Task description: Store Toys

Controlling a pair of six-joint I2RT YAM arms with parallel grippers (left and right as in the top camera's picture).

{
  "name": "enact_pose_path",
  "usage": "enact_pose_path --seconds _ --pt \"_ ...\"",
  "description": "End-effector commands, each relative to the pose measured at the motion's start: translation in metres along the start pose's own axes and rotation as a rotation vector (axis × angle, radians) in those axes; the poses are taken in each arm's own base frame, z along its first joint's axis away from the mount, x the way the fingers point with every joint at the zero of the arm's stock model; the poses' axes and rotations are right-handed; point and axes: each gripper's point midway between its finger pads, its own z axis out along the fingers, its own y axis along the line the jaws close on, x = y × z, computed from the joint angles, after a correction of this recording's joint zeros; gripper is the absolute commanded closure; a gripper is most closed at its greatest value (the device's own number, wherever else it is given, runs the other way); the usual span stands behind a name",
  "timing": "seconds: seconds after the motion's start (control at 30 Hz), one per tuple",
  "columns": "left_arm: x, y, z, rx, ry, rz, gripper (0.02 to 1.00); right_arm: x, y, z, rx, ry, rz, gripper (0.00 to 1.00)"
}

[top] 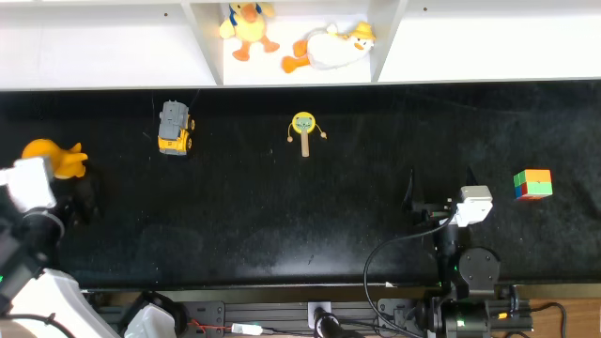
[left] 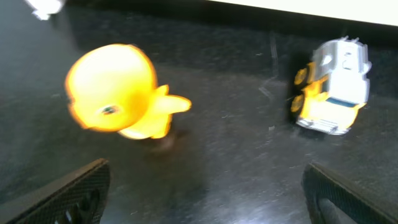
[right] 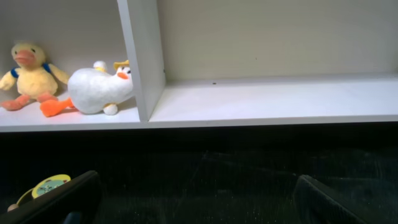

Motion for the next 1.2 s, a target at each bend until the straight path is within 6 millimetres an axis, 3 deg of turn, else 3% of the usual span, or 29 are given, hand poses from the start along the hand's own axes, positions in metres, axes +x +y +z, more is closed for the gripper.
enact_pose_path --seconds 0.03,0.3,0.7,0.97,1.2 --pt "-0.013 0.019 -0.014 -0.063 -0.042 0.165 0.023 0.003 0.000 0.000 0.002 -0.001 0.000 0.007" --pt "-0.005 0.040 -0.012 -0.117 -0.013 0.134 0.023 0.003 0.000 0.000 0.002 -0.001 0.000 0.005" --pt "-0.014 0.080 0.048 -0.064 -0.012 0.088 0.023 0.003 0.000 0.000 0.002 -0.001 0.000 0.005" --pt "-0.020 0.088 0.077 -0.027 -0.006 0.106 0.023 0.003 0.000 0.000 0.002 -0.001 0.000 0.007" --pt "-0.020 0.079 0.092 0.008 0.000 0.124 0.023 0.003 0.000 0.000 0.002 -0.001 0.000 0.005"
